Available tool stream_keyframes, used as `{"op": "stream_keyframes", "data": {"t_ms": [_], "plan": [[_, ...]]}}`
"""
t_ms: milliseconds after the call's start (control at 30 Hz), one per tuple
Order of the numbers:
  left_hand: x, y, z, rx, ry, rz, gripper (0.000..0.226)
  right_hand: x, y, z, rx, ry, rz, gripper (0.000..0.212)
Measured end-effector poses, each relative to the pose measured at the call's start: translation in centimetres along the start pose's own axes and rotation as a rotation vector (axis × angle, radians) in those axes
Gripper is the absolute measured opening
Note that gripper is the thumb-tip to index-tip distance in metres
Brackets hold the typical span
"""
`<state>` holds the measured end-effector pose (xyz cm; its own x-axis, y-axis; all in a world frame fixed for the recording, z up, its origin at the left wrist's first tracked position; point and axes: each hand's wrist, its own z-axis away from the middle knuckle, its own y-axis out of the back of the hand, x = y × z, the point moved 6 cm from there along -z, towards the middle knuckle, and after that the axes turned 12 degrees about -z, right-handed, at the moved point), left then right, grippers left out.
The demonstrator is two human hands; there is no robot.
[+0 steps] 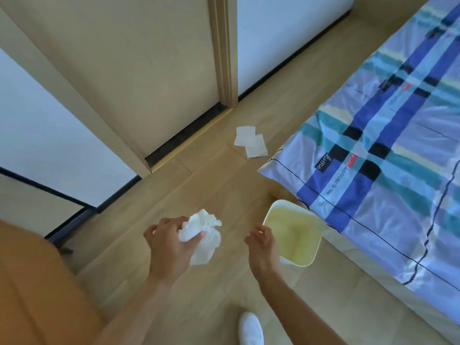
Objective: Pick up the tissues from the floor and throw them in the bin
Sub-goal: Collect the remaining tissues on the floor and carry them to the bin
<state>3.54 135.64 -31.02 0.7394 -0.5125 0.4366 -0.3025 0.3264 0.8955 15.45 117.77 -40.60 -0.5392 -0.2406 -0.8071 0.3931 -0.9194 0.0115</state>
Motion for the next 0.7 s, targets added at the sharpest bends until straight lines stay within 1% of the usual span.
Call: {"op": "stream_keyframes", "data": {"t_ms": [100, 167, 233, 333, 467, 533, 633, 700], "plan": [[-0.3, 1.6, -5.6, 0.058, 0.035, 0.021, 0.048, -3.3, -3.2, -3.6, 0.006, 0.011, 0.068, 0.042], [-0.7, 2.0, -9.2, 0.059, 0.031, 0.020, 0.043, -5.3, -5.1, -6.2, 0.012, 0.006, 0.123, 0.046], [-1.4, 1.7, -13.2, 0.042, 0.015, 0.016, 0.033, -6.9, -7.1, -9.0, 0.022, 0.006, 0.142, 0.047], [-2.6, 0.4, -19.6, 0.000, 0.001, 0.052, 0.031, -8.9, -9.6, -13.9, 0.057, 0.014, 0.194, 0.047], [-3.8, -2.0, -27.3, -0.118, 0.030, 0.099, 0.028, -10.4, -11.8, -20.5, 0.139, -0.020, 0.253, 0.050], [-4.1, -2.5, -30.9, -0.149, 0.028, 0.117, 0.028, -11.7, -13.1, -23.6, 0.148, -0.044, 0.285, 0.051], [-3.3, -3.5, -36.6, -0.218, -0.010, 0.108, 0.032, -13.8, -14.6, -27.5, 0.173, -0.085, 0.229, 0.051], [-2.2, -4.4, -40.3, -0.273, -0.052, 0.075, 0.027, -15.3, -15.1, -29.7, 0.187, -0.105, 0.194, 0.051]]}}
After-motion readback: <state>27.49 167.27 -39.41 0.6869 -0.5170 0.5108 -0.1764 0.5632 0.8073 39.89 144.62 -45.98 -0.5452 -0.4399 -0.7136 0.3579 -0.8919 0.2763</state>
